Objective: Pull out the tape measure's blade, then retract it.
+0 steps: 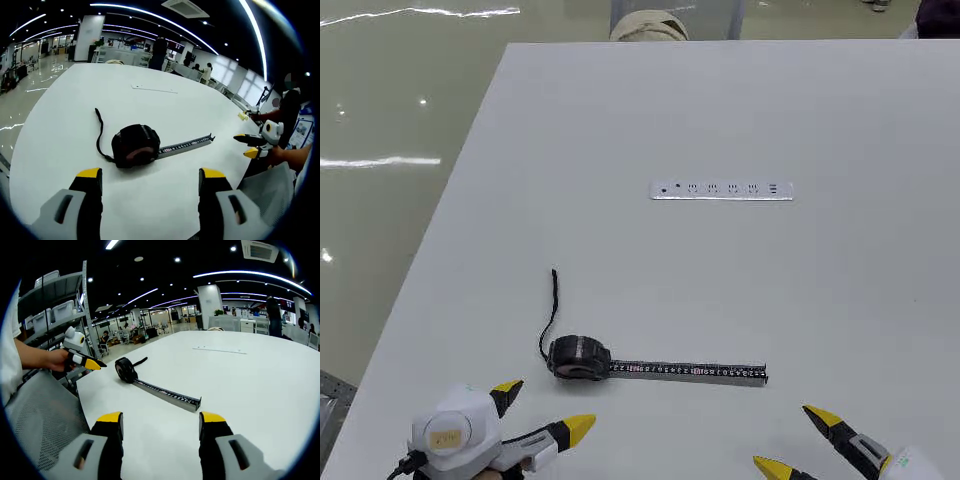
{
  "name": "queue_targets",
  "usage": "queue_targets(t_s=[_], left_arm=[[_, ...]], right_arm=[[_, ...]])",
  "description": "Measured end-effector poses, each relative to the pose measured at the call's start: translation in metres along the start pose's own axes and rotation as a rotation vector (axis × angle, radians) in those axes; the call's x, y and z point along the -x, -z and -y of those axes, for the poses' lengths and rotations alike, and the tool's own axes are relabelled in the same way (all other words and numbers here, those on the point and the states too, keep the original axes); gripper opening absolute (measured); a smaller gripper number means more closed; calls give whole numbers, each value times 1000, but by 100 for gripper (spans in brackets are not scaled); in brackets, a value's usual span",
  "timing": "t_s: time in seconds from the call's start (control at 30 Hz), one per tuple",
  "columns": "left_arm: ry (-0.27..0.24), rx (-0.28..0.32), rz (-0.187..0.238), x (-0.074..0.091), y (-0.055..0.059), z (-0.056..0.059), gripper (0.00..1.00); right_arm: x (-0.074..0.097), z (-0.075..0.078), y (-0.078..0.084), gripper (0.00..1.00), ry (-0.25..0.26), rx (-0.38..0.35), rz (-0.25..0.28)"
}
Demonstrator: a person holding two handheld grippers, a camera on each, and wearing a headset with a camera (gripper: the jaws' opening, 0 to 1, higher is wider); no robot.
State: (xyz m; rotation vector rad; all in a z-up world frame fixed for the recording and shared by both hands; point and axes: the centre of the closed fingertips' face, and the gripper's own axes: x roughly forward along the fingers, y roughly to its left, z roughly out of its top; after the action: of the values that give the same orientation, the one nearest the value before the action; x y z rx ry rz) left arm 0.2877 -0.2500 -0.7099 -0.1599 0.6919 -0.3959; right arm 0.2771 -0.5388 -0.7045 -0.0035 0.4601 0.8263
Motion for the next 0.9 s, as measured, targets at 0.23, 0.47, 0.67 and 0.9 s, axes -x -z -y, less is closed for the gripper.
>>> queue_targets(t_s=[0.23,0.47,0.67,0.9], left_arm=[[-13,49,7,-11,2,-1,78],[-34,87,15,-17,4,-4,79],[-54,79,16,-22,6,-6,79],[-69,85,20,-26,5,-6,78]], right_arm=[[-1,0,-1,62,-5,2,3],[-2,0,-4,61,-3,4,8],[-3,2,-3,61,-1,-5,10],[-3,4,-3,61,0,-12,9]])
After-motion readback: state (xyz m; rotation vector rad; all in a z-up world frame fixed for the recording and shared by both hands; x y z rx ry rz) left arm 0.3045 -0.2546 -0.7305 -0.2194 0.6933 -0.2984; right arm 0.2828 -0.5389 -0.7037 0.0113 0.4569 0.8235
